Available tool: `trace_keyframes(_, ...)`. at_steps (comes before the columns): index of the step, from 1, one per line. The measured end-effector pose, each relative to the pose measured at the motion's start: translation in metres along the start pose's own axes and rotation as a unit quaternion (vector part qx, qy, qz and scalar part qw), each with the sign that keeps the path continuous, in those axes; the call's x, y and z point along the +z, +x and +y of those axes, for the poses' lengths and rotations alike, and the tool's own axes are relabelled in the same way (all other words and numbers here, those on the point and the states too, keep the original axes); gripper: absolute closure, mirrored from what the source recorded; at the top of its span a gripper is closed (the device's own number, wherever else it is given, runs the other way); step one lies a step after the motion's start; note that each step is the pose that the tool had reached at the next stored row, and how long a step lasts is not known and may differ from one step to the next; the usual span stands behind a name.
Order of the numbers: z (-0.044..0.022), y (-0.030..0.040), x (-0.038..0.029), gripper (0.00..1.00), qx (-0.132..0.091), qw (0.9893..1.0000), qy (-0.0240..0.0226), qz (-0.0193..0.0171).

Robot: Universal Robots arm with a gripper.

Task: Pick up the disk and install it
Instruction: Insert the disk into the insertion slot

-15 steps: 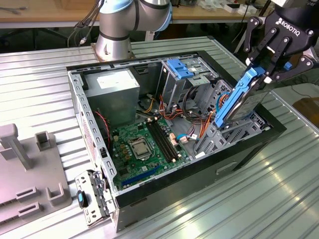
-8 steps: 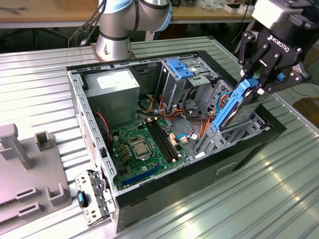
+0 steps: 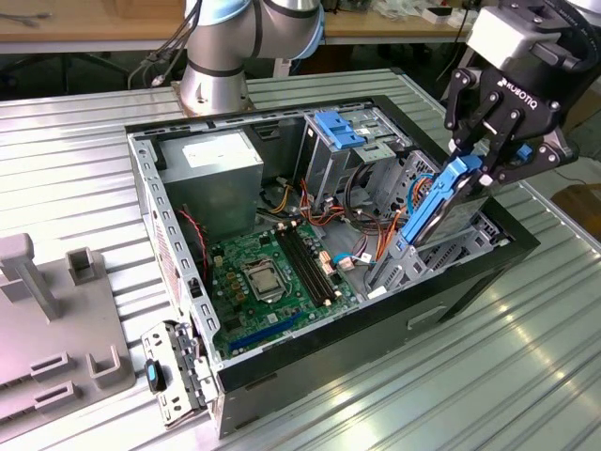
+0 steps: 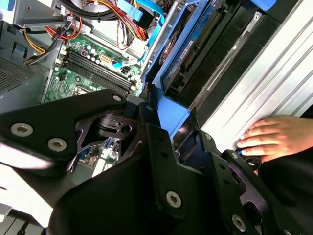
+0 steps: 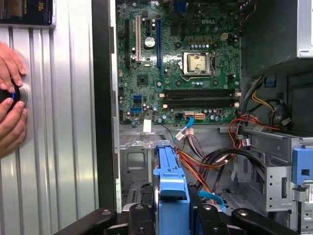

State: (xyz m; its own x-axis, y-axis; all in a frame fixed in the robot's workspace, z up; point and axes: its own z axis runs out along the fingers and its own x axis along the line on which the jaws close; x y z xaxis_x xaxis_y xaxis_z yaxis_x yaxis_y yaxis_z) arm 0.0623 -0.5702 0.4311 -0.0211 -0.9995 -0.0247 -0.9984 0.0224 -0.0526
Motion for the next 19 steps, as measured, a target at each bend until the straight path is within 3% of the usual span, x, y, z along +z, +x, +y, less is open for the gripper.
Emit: trace_keyframes(19,0.0009,0.002,0.0184,0.63,0.0,1.0,0.0,0.0)
